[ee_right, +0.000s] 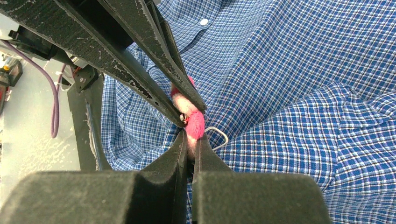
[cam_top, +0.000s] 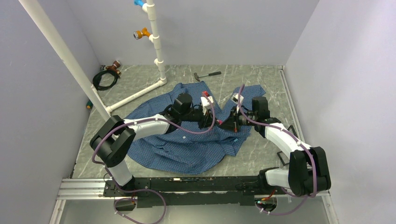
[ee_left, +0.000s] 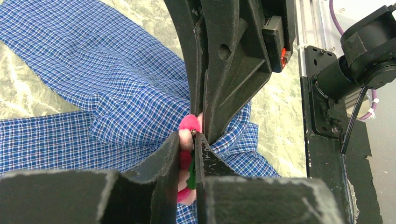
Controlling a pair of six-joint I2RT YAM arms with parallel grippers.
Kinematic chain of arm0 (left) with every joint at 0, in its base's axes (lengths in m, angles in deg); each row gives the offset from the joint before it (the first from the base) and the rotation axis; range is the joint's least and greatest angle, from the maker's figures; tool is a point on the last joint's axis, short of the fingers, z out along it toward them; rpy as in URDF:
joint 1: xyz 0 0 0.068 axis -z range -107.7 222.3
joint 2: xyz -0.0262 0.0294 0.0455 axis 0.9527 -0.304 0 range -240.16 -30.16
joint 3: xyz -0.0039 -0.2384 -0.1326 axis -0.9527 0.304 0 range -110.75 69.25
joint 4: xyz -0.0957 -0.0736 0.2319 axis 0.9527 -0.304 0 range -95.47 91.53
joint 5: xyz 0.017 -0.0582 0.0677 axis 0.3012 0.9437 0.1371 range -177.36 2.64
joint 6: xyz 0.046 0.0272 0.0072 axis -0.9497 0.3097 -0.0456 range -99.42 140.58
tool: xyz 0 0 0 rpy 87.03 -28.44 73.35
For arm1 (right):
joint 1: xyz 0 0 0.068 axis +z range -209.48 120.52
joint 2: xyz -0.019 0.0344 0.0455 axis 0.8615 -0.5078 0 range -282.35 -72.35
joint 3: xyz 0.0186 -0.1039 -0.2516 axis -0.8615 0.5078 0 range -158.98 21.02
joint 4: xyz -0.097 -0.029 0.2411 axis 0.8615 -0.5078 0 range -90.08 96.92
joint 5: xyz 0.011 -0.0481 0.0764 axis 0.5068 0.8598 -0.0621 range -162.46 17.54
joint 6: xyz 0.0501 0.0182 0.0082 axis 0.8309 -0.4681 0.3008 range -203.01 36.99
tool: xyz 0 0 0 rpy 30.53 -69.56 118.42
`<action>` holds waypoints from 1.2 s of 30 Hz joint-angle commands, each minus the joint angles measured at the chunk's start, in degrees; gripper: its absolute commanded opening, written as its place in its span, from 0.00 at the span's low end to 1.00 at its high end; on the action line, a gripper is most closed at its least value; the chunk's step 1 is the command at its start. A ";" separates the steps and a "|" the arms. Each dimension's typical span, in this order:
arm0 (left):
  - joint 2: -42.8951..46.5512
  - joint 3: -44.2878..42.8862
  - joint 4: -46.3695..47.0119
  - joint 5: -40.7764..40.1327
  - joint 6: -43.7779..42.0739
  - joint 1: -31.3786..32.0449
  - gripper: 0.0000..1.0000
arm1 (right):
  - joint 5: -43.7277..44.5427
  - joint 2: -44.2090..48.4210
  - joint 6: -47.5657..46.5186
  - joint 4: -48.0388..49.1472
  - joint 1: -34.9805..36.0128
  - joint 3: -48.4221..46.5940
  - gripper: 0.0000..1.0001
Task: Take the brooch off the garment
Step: Remove the brooch from the clothes.
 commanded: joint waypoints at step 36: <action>1.26 -0.03 -1.00 -1.18 0.94 -0.92 0.18 | 0.04 0.58 -0.75 2.52 0.33 -0.46 0.00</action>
